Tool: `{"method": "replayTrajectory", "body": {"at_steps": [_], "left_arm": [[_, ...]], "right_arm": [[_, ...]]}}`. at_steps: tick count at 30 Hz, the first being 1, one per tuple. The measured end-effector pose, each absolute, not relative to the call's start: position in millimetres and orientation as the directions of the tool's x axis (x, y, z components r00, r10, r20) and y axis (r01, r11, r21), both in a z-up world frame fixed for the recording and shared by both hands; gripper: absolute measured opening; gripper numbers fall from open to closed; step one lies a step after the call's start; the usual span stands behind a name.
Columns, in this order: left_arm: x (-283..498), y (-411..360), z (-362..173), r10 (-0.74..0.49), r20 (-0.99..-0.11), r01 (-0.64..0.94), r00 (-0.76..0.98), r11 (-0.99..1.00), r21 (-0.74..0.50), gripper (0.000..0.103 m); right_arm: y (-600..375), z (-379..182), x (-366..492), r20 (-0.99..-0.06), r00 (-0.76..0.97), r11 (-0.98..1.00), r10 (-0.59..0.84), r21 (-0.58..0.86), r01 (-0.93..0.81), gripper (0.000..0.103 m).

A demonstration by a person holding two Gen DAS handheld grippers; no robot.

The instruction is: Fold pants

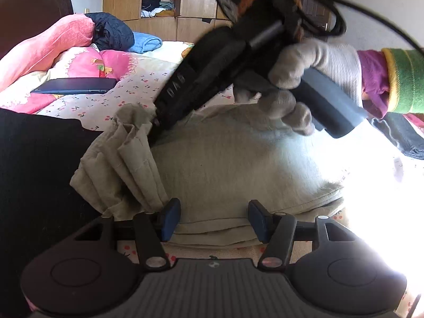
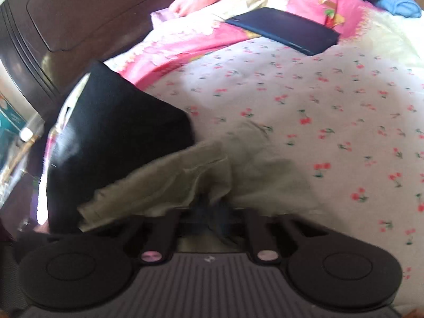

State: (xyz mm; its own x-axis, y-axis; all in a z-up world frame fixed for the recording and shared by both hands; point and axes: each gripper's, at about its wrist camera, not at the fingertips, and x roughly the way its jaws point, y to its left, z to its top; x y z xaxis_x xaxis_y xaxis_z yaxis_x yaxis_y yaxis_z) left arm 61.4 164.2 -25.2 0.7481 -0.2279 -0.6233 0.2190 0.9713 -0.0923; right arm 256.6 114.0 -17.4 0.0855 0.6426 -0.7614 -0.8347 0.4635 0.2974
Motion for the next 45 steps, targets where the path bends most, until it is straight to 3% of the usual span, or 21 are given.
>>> {"method": "replayTrajectory", "body": {"at_steps": [5, 6, 9, 13, 18, 19, 21, 24, 28, 30, 34, 37, 42, 45], "left_arm": [[61, 165, -29, -0.218, -0.623, 0.204, 0.751, 0.974, -0.094, 0.070], [61, 164, -30, -0.214, -0.629, 0.202, 0.748, 0.975, -0.091, 0.070], [56, 161, -23, -0.187, -0.629, 0.209, 0.755, 0.977, -0.040, 0.070], [46, 167, -23, -0.153, -0.629, 0.191, 0.762, 0.982, -0.008, 0.070], [49, 166, -18, -0.161, -0.627, 0.176, 0.762, 0.984, -0.039, 0.070], [49, 165, -17, -0.159, -0.624, 0.176, 0.765, 0.984, -0.036, 0.070], [53, 160, -14, -0.165, -0.622, 0.182, 0.765, 0.983, -0.036, 0.070], [56, 149, -9, -0.155, -0.622, 0.201, 0.767, 0.979, 0.004, 0.070], [64, 127, -1, -0.131, -0.620, 0.232, 0.773, 0.969, 0.085, 0.070], [68, 117, 4, -0.118, -0.614, 0.240, 0.780, 0.963, 0.120, 0.070], [82, 103, 7, -0.139, -0.622, 0.262, 0.771, 0.959, 0.110, 0.070], [90, 90, 7, -0.138, -0.625, 0.273, 0.769, 0.954, 0.126, 0.070], [100, 64, 3, -0.100, -0.653, 0.310, 0.751, 0.926, 0.214, 0.070], [100, 40, -3, -0.185, -0.698, 0.390, 0.692, 0.909, 0.146, 0.070]], "right_arm": [[121, 10, 262, -0.669, 0.240, 0.515, 0.704, 0.248, -0.821, 0.002], [126, 7, 265, -0.684, 0.264, 0.536, 0.680, 0.218, -0.815, 0.009], [122, 1, 264, -0.733, 0.360, 0.610, 0.578, 0.095, -0.786, 0.011], [22, 23, 245, -0.662, 0.492, 0.765, 0.565, 0.197, -0.614, 0.012], [-128, 16, 185, -0.699, 0.652, 0.955, 0.293, 0.182, -0.234, 0.040], [-155, 10, 175, -0.720, 0.645, 0.966, 0.257, 0.195, -0.168, 0.040], [-189, -7, 164, -0.743, 0.609, 0.954, 0.278, 0.290, -0.081, 0.041], [-202, -32, 165, -0.726, 0.559, 0.901, 0.401, 0.424, -0.095, 0.043], [-196, -43, 171, -0.664, 0.547, 0.846, 0.511, 0.501, -0.181, 0.059], [-202, -38, 168, -0.619, 0.491, 0.775, 0.613, 0.593, -0.220, 0.058], [-201, -58, 159, -0.631, 0.399, 0.735, 0.665, 0.648, -0.200, 0.029], [-210, -82, 170, -0.499, 0.435, 0.574, 0.750, 0.817, -0.051, 0.009], [-216, -68, 155, -0.336, 0.553, 0.447, 0.763, 0.891, -0.076, 0.005], [-254, -49, 125, -0.299, 0.626, 0.443, 0.720, 0.892, -0.084, 0.004]]}}
